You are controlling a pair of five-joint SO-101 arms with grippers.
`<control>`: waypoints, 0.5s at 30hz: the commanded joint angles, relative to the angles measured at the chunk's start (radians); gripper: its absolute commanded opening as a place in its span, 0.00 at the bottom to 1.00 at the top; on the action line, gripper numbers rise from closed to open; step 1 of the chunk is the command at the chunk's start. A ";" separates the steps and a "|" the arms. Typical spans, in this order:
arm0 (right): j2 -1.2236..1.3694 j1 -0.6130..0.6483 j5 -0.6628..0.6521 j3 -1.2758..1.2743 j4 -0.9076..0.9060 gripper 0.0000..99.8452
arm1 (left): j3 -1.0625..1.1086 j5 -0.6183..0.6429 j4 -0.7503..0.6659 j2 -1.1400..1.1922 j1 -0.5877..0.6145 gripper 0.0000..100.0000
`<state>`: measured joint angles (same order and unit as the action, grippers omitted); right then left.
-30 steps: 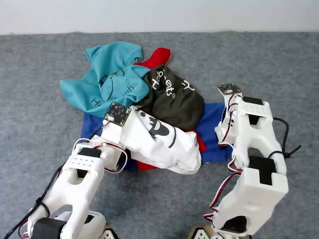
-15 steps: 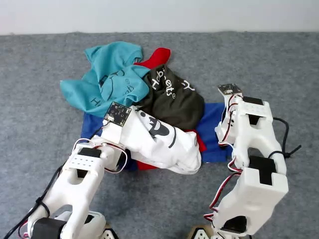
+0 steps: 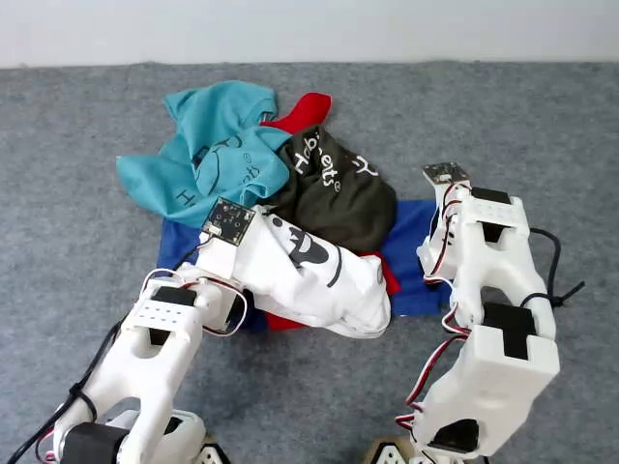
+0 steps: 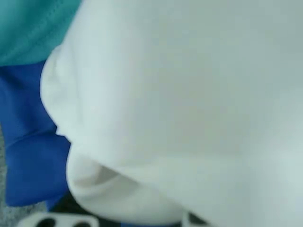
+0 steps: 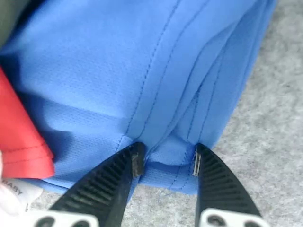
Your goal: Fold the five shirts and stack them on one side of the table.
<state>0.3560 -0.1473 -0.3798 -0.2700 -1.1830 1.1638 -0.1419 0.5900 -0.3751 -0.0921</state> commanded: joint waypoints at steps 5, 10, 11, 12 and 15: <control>0.081 -0.012 0.006 -0.021 -0.012 0.19 | -0.005 0.003 -0.009 -0.029 0.003 0.08; 0.082 -0.008 0.005 -0.020 -0.015 0.19 | -0.010 0.002 -0.037 -0.025 0.002 0.08; 0.082 -0.010 0.005 -0.020 -0.027 0.19 | -0.008 0.000 -0.066 -0.025 0.002 0.08; 0.082 -0.012 0.005 -0.012 -0.056 0.19 | -0.005 0.000 -0.101 -0.025 0.002 0.08; 0.104 -0.015 0.005 0.021 -0.130 0.19 | 0.008 0.000 -0.230 -0.021 0.002 0.08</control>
<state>0.3621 -0.1473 -0.3798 -0.2440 -1.2367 1.1684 -0.1419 0.4703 -0.3751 -0.0921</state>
